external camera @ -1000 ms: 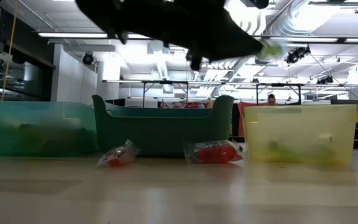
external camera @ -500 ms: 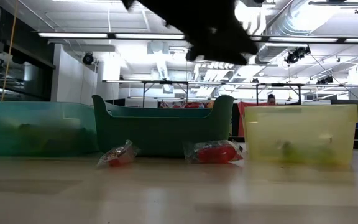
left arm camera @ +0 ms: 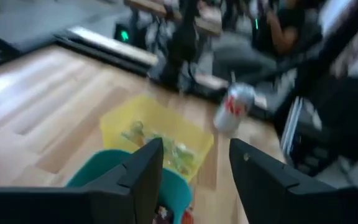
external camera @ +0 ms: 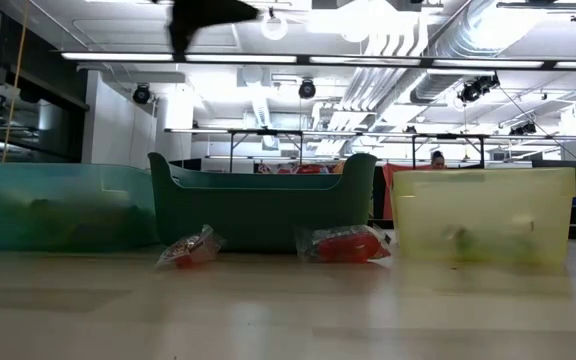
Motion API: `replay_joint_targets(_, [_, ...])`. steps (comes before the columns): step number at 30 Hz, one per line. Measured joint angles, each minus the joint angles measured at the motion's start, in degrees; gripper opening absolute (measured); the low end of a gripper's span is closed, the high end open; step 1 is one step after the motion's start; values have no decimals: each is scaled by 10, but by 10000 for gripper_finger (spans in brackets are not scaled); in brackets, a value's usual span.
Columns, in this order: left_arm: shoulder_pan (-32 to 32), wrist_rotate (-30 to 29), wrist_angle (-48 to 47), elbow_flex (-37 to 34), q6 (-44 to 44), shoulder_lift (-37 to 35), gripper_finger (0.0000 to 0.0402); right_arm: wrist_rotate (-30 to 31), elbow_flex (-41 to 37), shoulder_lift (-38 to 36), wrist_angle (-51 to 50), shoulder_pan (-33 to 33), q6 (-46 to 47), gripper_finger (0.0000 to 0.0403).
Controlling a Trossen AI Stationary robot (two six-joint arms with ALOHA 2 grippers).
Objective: Sort candy
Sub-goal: Put the red gummy into the yellow bin
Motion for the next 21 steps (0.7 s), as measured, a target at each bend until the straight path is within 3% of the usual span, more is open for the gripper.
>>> replay_joint_targets(6, [-31, -82, 25, -60, -21, -111, 170, 2, 0, 0, 12, 0, 33, 241])
replay_joint_targets(15, [-4, -105, 42, -60, 84, -191, 170, -55, 1, 72, 114, 41, 146, 241])
replay_joint_targets(21, [24, -96, 43, -60, 87, -197, 170, -60, 79, 121, -4, 104, 165, 241])
